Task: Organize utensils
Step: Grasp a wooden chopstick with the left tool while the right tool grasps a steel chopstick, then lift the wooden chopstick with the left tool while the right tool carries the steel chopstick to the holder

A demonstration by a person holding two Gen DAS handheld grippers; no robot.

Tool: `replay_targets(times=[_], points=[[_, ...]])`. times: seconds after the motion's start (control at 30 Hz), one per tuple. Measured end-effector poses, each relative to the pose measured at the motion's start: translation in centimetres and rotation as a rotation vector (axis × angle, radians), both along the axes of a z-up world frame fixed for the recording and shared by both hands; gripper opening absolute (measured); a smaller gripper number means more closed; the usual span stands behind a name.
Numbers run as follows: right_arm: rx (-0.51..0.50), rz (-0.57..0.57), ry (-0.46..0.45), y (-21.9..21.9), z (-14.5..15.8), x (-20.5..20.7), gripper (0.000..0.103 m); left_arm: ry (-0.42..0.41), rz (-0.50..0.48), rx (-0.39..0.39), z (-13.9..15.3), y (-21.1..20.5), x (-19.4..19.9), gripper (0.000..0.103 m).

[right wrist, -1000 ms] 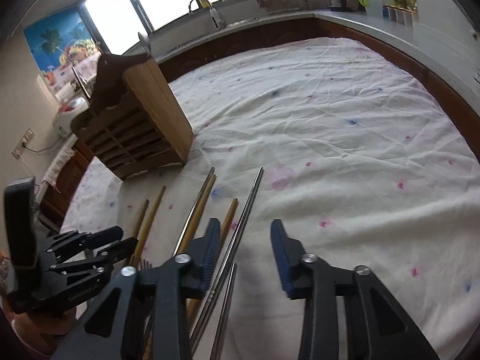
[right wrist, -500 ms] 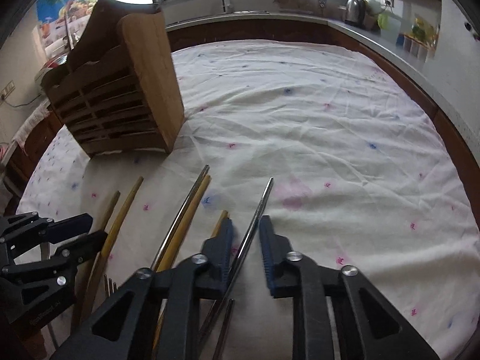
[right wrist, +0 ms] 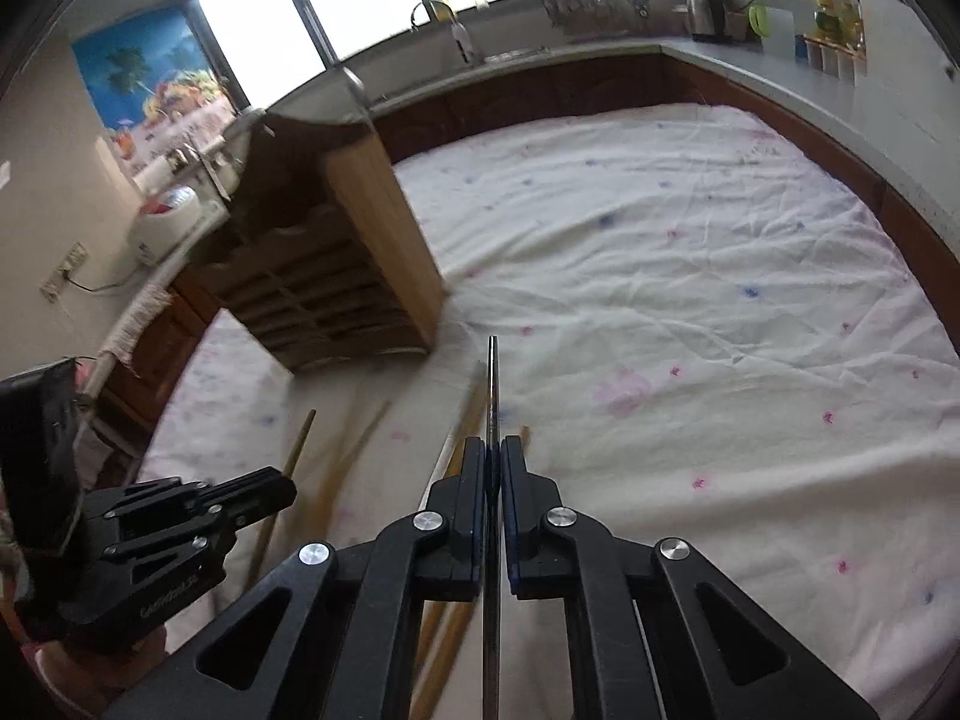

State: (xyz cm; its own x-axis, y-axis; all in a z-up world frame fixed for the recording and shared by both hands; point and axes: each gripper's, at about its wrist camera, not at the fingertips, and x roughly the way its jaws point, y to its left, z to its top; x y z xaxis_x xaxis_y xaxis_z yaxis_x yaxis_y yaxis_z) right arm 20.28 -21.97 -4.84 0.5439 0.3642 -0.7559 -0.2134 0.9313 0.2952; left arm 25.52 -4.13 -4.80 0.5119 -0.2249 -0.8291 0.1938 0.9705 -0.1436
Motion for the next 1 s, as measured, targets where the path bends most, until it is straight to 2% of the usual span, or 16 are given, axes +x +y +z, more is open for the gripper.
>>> replay_targets(times=[0.33, 0.57, 1.0], points=[[0.047, 0.009, -0.085, -0.4, 3.8, -2.9, 0.005, -0.095, 0.031, -0.101, 5.1, 3.6, -4.3, 0.004], [0.060, 0.010, -0.139, -0.3, 6.2, -4.3, 0.005, -0.172, 0.060, -0.133, 8.2, 5.6, -7.7, 0.004], [0.064, 0.019, -0.246, 0.4, 9.6, -5.7, 0.005, -0.285, 0.090, -0.181, 11.8, 8.2, -12.3, 0.004]])
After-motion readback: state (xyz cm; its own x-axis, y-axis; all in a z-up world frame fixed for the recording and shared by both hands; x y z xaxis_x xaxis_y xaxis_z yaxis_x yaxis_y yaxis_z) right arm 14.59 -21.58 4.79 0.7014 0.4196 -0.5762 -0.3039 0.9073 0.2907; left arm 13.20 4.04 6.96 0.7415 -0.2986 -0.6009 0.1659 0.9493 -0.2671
